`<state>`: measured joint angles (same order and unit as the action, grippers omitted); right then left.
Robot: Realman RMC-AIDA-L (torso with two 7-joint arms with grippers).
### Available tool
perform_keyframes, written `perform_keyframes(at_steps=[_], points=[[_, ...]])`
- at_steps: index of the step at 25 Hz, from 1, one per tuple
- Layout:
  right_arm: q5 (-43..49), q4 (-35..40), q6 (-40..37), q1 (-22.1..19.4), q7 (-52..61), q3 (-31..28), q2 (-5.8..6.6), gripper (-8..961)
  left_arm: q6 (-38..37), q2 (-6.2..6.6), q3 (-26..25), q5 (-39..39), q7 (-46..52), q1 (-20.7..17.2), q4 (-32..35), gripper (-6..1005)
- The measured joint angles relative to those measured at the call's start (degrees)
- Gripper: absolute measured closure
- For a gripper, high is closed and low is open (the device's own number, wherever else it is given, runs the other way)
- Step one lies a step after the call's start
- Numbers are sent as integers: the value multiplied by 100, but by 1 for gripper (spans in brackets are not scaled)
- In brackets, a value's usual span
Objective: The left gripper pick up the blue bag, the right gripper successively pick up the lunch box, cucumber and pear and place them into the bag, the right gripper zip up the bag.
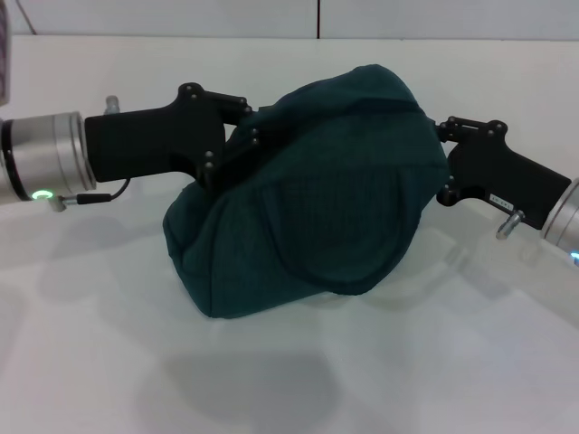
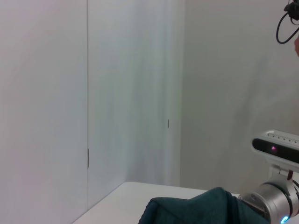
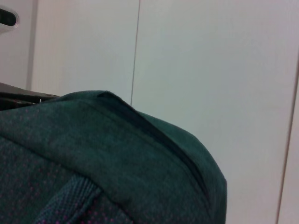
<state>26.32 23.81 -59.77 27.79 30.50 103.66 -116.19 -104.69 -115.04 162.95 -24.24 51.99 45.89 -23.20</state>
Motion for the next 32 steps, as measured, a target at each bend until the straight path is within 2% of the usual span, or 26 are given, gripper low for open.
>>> perform_keyframes(at_steps=[17, 22, 32], points=[[-98, -9, 97, -67, -3, -59, 3, 833, 229, -57, 0, 37, 4, 143, 64, 862], [-106, -36, 150, -74, -3, -246, 9, 937, 239, -73, 1, 12, 19, 158, 63, 852], [-67, -157, 709, -4, 40, -292, 14, 929, 248, -94, 0, -185, 143, 221, 81, 831]])
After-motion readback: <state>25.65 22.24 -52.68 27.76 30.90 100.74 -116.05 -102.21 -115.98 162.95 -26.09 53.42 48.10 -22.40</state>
